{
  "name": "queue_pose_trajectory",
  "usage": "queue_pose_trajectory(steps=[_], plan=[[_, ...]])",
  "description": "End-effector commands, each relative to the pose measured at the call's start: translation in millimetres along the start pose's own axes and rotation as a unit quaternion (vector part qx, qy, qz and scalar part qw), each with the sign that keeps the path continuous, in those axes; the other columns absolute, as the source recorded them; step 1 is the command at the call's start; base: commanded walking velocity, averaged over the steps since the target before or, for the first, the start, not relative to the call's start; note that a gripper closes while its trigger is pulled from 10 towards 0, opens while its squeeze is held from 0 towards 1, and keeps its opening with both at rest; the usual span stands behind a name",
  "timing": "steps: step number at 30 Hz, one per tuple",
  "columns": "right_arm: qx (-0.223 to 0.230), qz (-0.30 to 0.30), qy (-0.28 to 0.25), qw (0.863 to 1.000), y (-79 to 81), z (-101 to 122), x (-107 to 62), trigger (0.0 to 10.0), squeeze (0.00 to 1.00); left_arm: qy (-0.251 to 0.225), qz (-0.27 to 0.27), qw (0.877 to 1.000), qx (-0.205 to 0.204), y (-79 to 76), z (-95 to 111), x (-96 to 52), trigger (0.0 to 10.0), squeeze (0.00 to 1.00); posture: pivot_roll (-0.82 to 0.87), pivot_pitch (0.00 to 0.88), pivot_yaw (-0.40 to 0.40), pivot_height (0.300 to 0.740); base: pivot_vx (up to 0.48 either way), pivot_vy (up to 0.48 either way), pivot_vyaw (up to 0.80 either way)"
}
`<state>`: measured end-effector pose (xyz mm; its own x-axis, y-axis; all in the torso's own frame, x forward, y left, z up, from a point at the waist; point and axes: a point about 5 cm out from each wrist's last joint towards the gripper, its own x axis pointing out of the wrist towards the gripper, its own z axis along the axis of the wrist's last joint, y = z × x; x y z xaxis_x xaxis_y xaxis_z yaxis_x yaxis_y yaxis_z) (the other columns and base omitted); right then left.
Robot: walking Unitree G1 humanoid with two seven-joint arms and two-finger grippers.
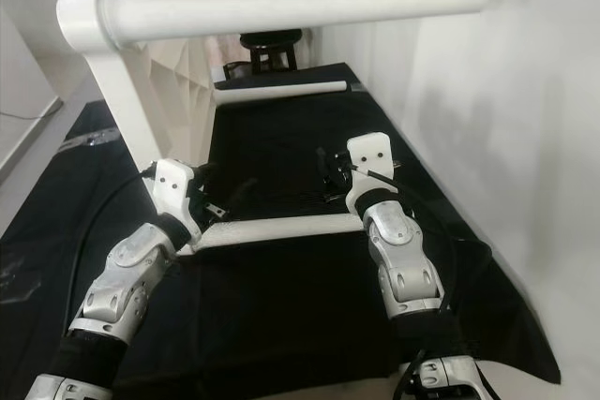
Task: Building children table
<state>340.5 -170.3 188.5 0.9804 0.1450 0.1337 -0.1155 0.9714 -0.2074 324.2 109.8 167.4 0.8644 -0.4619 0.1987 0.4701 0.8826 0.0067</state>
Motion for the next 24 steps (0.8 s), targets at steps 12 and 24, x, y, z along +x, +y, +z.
queue_pose_trajectory(steps=[12, 24], plan=[[0.012, 0.008, 0.000, 1.000, 6.4, -1.4, -0.8, 10.0, 0.00, 0.002, -0.006, 1.000, -0.012, -6.8, -1.7, -0.6, 10.0, 0.00, -0.07, 0.000, 0.064, 0.740, 0.171, 0.000, 0.00], [-0.058, 0.048, -0.029, 0.997, 1.4, 13.2, -0.9, 10.0, 0.00, 0.023, 0.033, 0.999, -0.010, -21.9, -9.5, -0.8, 10.0, 0.00, -0.08, 0.000, 0.067, 0.740, 0.000, -0.200, 0.13]])
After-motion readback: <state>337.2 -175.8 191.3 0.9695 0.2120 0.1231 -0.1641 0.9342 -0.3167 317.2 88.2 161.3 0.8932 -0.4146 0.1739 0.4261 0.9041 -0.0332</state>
